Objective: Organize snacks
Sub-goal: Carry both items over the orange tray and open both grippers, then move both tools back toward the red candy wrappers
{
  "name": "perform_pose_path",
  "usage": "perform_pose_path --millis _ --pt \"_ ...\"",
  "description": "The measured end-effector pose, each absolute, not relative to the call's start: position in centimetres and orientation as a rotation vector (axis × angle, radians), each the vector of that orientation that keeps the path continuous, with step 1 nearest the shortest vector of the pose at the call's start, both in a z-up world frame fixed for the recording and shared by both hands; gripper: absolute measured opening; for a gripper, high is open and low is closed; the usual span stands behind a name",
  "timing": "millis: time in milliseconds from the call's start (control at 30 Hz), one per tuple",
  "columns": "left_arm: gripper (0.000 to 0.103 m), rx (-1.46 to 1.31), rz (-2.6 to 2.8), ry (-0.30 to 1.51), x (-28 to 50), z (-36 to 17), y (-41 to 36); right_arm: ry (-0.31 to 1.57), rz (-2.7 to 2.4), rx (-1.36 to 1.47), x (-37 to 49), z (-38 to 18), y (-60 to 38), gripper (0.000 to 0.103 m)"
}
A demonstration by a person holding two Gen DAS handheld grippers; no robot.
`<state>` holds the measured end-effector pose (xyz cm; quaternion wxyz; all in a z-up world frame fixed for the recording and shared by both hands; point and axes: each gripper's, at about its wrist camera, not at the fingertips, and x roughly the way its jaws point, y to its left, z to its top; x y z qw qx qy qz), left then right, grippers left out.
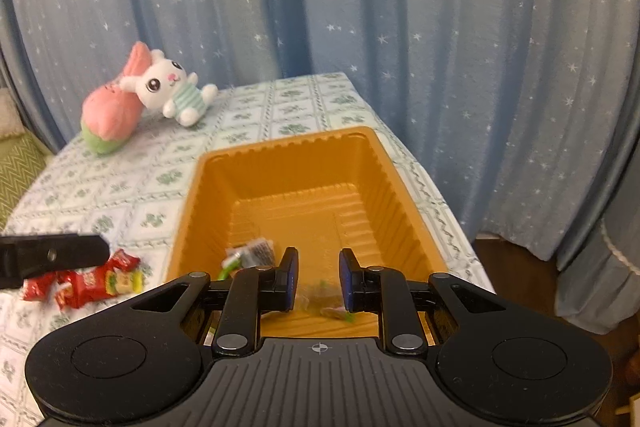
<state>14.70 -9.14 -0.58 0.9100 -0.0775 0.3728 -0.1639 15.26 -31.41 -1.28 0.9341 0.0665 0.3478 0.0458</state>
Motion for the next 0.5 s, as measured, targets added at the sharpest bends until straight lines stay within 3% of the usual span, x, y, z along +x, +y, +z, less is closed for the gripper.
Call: perform_pose_path --millis 67,500 --pt "0.033 -0.155 -0.323 0.77 14.3 -0.6 -8.5 0.707 0.088 0.139 15.1 -1.2 -31.4 0.056" --pt "0.037 -0.159 -0.242 0.776 10.3 -0.7 -3.9 0.732 0.107 0.108 12.0 0.4 -28.6 0.056"
